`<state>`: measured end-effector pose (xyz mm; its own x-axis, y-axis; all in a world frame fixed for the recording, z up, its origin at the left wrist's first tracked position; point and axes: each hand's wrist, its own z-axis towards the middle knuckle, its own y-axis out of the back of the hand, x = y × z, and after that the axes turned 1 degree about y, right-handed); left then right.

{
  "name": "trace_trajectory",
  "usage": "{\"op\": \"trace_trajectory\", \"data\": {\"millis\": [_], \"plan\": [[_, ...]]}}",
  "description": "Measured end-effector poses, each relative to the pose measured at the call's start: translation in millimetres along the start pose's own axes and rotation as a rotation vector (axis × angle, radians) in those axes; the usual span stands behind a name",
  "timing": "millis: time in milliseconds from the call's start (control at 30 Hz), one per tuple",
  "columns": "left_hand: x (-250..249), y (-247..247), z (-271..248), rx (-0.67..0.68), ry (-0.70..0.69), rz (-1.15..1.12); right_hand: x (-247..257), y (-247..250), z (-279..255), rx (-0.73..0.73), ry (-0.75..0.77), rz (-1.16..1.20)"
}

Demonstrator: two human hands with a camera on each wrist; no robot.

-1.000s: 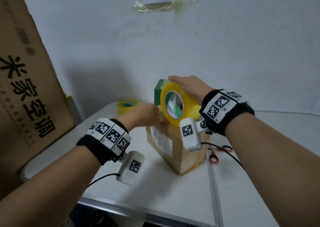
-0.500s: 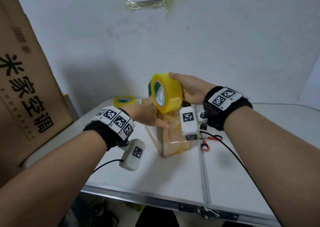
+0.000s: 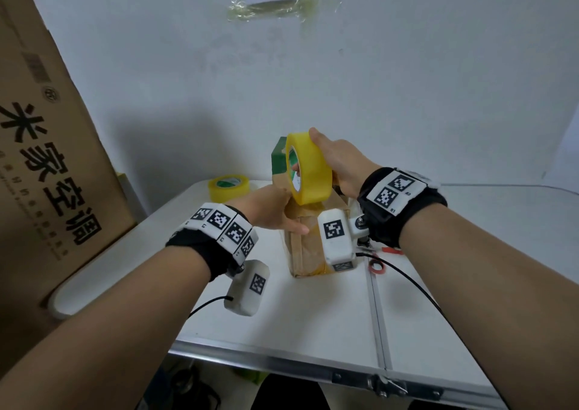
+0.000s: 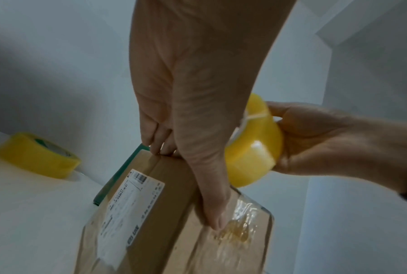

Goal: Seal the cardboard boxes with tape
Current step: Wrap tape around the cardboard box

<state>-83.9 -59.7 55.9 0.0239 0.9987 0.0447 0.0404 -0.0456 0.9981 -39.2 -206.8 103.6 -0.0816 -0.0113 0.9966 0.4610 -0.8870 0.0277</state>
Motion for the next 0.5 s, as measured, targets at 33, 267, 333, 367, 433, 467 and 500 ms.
{"op": "trace_trajectory", "data": {"millis": [33,267,333,367,433,467,500], "plan": [[1,0,0,-0.004,-0.004,-0.009,2,1,-2,-0.013,-0.004,0.014],[5,-1,9,-0.022,0.012,-0.026,-2,12,-15,-0.206,-0.021,0.000],[7,-2,9,-0.034,0.002,-0.028,1,10,-19,-0.218,-0.033,-0.008],[8,-2,10,-0.034,0.002,-0.015,2,9,-20,-0.219,-0.023,-0.019],[8,-2,12,-0.028,0.020,0.031,5,7,-30,-0.182,-0.020,-0.075],[7,-1,14,-0.021,0.029,0.039,2,10,-30,-0.179,-0.029,-0.102],[6,-1,16,-0.015,0.028,0.042,-1,13,-30,-0.205,-0.033,-0.117]]}}
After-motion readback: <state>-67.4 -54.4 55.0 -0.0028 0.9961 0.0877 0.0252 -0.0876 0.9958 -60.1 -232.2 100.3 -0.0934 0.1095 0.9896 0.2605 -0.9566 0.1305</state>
